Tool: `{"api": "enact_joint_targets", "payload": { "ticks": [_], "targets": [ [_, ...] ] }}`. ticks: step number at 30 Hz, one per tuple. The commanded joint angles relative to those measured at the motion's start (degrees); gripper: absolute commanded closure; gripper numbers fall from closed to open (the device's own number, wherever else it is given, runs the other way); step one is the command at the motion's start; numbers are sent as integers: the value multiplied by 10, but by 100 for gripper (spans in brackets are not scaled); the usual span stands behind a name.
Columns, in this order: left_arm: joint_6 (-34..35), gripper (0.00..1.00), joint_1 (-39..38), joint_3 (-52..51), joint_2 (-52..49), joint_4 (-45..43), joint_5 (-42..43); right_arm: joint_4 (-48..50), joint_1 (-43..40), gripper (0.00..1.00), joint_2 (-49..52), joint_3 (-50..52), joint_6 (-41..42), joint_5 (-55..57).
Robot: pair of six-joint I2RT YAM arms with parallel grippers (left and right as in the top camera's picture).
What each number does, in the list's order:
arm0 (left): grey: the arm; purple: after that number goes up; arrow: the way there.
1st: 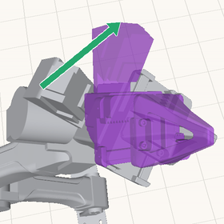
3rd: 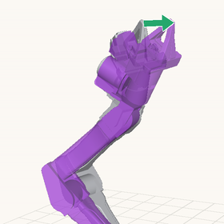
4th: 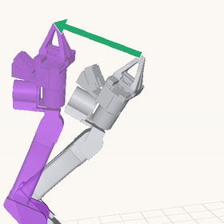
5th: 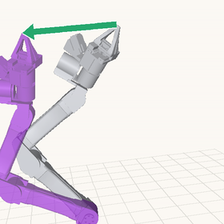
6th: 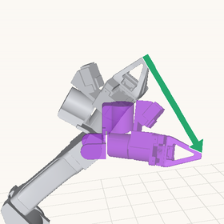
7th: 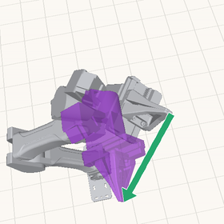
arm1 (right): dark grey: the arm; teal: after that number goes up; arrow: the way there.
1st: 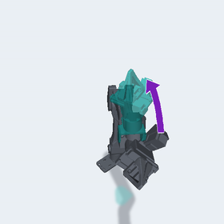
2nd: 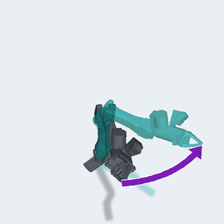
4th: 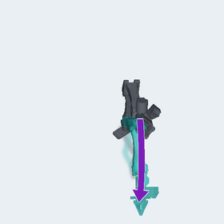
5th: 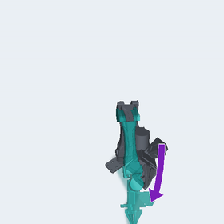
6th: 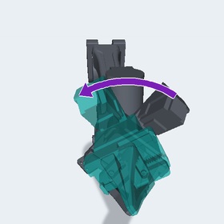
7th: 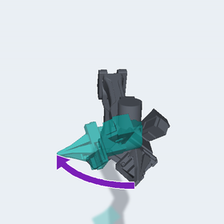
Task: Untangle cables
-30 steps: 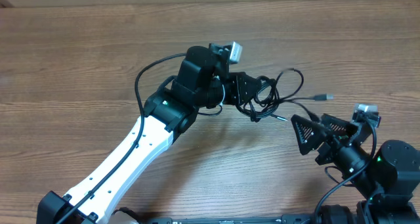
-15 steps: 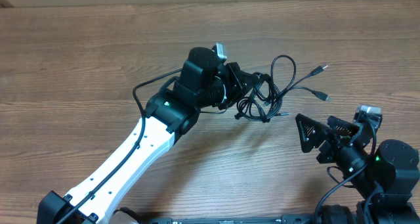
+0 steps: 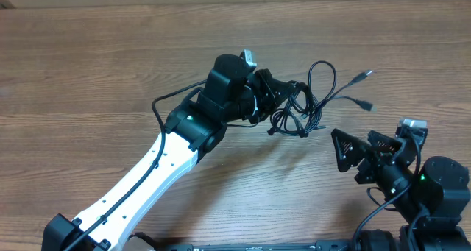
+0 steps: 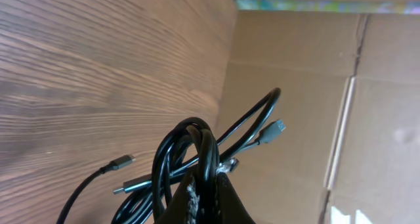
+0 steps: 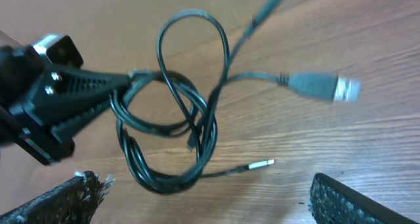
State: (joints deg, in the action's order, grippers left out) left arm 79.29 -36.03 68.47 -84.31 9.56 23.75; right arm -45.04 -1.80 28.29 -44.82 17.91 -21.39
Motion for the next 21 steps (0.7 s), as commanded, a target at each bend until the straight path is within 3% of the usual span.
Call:
{"api": "enact_joint_targets", "payload": {
  "ticks": [1, 15, 21],
  "targets": [
    [41, 96, -8, 16, 13, -30, 10, -6, -2, 0, 1, -17, -48, 7],
    [34, 96, -34, 16, 13, -58, 21, -17, -2, 0, 3, -17, -84, 6],
    [-9, 96, -34, 16, 13, -66, 43, -21, -2, 0, 18, -16, -8, 84]
  ]
}}
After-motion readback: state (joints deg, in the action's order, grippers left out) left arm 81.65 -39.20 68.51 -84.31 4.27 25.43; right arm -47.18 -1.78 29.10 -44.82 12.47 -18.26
